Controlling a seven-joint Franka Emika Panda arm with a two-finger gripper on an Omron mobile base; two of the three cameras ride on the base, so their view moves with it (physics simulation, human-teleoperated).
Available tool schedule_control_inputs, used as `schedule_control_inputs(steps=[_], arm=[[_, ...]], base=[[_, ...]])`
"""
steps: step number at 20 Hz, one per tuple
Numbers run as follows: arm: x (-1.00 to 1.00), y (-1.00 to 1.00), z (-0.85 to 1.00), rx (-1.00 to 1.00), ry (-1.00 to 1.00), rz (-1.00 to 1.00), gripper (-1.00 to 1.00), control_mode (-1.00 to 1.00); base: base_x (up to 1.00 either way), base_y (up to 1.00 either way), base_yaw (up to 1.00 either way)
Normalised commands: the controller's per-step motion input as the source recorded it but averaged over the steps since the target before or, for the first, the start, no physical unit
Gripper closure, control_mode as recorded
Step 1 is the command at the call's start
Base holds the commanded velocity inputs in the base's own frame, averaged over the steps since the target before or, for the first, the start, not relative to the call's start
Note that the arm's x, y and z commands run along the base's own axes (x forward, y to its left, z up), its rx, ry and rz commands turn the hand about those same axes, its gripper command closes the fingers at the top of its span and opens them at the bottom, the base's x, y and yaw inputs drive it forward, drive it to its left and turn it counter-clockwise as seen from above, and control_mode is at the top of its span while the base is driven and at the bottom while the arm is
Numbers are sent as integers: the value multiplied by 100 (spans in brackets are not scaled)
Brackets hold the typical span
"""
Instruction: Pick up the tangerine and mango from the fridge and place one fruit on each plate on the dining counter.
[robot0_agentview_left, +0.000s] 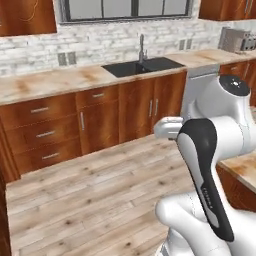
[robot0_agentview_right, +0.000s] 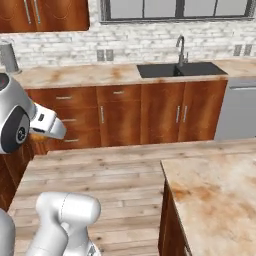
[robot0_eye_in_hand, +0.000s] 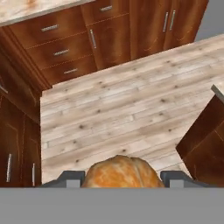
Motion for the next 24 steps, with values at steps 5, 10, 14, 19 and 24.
schedule_control_inputs(steps=[5,10,14,19,24], arm=[[0,0,0,0,0,0,100,100],[0,0,0,0,0,0,100,100],[0,0,0,0,0,0,100,100],[0,0,0,0,0,0,100,100],[0,0,0,0,0,0,100,100]], base=[[92,70,-74],[78,59,-79],[59,54,-83],[41,40,-91],[93,97,-54]])
